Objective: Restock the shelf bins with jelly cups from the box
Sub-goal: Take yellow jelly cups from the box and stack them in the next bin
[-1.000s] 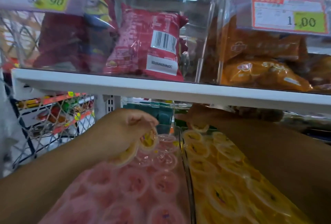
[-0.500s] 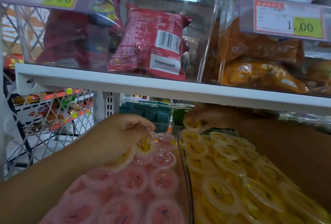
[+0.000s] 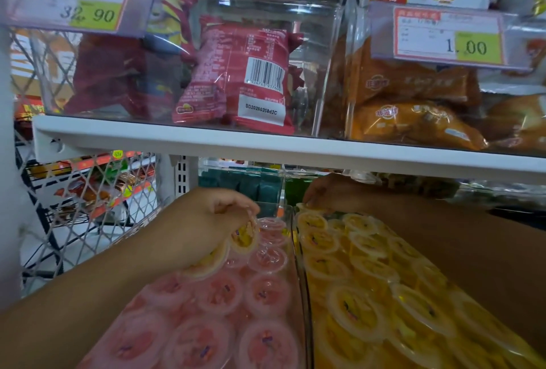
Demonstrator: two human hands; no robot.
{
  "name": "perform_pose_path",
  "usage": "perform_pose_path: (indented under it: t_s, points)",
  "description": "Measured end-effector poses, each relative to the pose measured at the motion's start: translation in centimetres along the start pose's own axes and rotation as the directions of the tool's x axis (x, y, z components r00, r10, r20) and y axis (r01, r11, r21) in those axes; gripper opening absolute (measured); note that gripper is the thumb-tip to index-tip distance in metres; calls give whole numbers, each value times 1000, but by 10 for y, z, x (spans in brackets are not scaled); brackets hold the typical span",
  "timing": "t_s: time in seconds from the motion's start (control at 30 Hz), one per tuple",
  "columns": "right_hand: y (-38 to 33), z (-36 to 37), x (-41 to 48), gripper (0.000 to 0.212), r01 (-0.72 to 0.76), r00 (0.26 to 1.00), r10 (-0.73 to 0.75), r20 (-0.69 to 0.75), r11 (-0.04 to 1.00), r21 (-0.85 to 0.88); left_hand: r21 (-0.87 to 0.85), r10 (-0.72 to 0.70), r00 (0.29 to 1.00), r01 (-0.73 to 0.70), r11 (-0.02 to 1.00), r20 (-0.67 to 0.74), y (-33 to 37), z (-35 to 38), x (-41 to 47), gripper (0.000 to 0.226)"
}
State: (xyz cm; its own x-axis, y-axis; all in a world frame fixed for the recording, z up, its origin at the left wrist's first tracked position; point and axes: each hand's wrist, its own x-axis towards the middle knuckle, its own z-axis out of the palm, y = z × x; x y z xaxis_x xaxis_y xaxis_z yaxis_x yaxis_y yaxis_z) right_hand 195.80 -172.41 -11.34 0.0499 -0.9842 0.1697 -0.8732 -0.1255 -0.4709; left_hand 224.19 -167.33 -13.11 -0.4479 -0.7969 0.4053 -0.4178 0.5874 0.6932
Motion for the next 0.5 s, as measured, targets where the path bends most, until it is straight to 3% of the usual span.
perform_pose_path:
  t_s: [0.13, 0.2, 0.27, 0.4, 0.5]
  points:
    - [7, -14, -7, 10, 37, 998, -37, -56, 999, -3, -16, -5, 1000, 5, 1000, -9, 6, 8, 8, 21]
    - [10, -21, -5, 6, -3, 999, 8, -34, 989, 149, -32, -17, 1000, 17, 999, -23, 10, 13, 14, 21]
    - [1, -22, -15, 8, -49, 996, 28, 80, 963, 265, -87, -42, 998, 38, 995, -44, 15, 20, 20, 21]
    - [-21, -20, -52, 13, -34, 963, -130, 235, 808, 588, -211, -84, 991, 60, 976, -107, 34, 38, 37, 15]
    - [-26, -17, -60, 11, -17, 962, -157, 225, 784, 620, -216, -60, 993, 36, 976, -105, 44, 52, 49, 18]
